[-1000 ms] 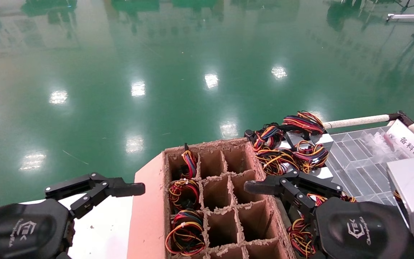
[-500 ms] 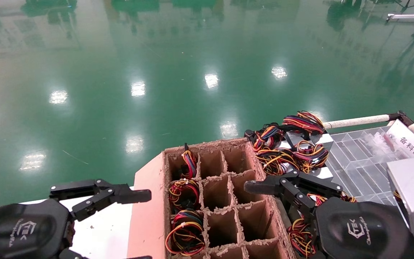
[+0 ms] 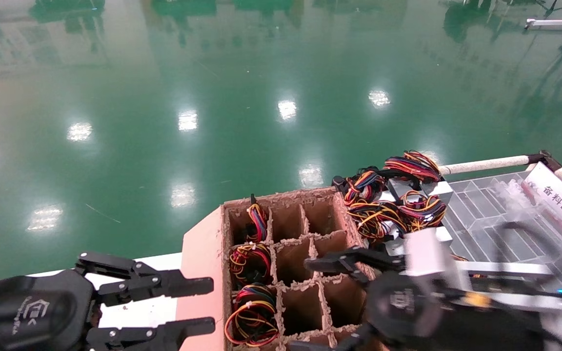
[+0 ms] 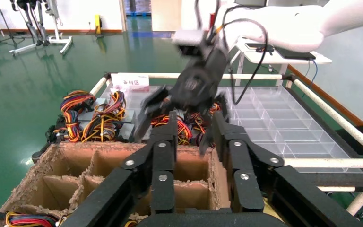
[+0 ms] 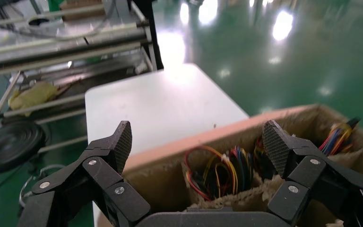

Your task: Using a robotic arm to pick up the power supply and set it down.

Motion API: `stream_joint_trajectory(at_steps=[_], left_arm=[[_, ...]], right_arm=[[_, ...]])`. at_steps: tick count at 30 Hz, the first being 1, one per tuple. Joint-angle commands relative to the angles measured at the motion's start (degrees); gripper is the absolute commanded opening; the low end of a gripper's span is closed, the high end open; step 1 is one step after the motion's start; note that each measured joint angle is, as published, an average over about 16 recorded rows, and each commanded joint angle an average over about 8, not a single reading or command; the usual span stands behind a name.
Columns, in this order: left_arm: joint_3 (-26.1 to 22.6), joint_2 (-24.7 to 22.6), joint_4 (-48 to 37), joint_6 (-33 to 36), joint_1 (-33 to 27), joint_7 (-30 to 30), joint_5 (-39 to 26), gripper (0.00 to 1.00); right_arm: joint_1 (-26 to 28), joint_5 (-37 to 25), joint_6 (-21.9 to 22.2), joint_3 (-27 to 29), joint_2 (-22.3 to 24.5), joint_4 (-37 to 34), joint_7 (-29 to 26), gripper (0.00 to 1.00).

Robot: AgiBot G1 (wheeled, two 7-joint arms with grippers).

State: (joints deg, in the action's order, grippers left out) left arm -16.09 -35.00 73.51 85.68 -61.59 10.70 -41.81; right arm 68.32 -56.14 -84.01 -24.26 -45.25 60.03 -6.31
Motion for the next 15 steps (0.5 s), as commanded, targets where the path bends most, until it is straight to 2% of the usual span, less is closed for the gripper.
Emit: stream_joint_trajectory(at_steps=[1, 9, 15], left_arm=[[-0.01, 0.0, 0.0, 0.0, 0.0, -0.01, 0.01, 0.0], [-0.04, 0.02, -0.01, -0.01, -0.01, -0.02, 0.03, 0.0], [-0.07, 0.03, -0.01, -0.02, -0.02, -0.04, 0.05, 0.0]], right_arm=[[1.73, -2.43, -0.32, -1.67, -2.46, -2.99, 0.74, 1.0], [8.96, -9.58, -2.8, -6.5, -10.91, -19.18, 7.1, 1.0], [13.89, -13.86, -2.85, -9.08, -16.35, -30.42, 12.85, 1.0]])
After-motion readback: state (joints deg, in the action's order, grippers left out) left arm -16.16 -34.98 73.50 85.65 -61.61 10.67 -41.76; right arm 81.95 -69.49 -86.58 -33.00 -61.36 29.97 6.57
